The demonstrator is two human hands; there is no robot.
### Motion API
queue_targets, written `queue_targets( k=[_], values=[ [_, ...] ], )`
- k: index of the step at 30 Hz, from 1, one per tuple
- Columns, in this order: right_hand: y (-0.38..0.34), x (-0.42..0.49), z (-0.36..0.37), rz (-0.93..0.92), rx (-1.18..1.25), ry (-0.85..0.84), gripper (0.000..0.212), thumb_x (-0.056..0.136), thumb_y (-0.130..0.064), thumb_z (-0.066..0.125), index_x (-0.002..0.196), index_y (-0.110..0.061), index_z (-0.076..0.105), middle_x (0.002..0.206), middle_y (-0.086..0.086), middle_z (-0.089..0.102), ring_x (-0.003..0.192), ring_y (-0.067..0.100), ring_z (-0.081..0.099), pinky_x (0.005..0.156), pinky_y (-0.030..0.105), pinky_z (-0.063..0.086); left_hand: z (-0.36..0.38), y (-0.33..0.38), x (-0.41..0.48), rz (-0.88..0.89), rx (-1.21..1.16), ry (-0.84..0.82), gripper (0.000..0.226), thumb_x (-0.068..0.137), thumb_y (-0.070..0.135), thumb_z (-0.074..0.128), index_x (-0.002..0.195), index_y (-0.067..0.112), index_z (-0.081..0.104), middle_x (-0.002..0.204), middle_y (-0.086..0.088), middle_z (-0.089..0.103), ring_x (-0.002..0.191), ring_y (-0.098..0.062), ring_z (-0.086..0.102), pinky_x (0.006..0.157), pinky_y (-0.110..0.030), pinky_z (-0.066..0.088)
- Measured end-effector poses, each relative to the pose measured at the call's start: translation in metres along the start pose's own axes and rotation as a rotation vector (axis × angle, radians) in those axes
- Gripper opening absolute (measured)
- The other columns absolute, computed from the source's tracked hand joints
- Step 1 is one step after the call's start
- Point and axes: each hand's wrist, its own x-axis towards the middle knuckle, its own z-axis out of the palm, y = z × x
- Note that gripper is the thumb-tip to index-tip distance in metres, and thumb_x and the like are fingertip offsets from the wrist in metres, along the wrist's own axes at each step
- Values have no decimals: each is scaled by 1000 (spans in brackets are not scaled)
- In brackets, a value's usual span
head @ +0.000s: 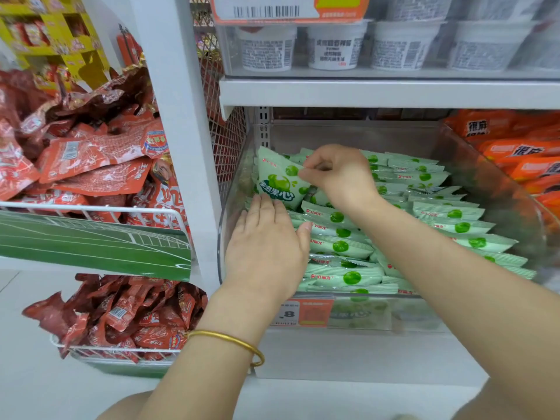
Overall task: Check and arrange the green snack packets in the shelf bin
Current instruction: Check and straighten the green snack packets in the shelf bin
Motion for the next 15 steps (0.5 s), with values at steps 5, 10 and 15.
queue_targets(
  k=[5,10,15],
  values=[
    [-2,-4,-9,56,391,167,19,82,-11,69,72,-23,59,75,-8,61,69,3,56,62,10,45,1,-1,0,1,-26,25,64,100,44,14,150,5,9,159,-12,4,147,-20,0,119,-33,2],
    [-5,-3,-4,41,290,93,21,85,-11,66,73,-24,55,75,-6,57,71,9,54,63,15,43,2,-1,1,6,-36,34,64,100,45,14,150,5,10,159,-12,4,147,-20,0,119,-34,2],
    [-7,-8,-10,54,467,305,21,87,-10,64,75,-24,54,75,-4,56,71,9,53,69,22,45,3,-2,1,22,-51,50,63,100,45,12,150,6,12,159,-11,8,147,-20,2,119,-34,4]
  ],
)
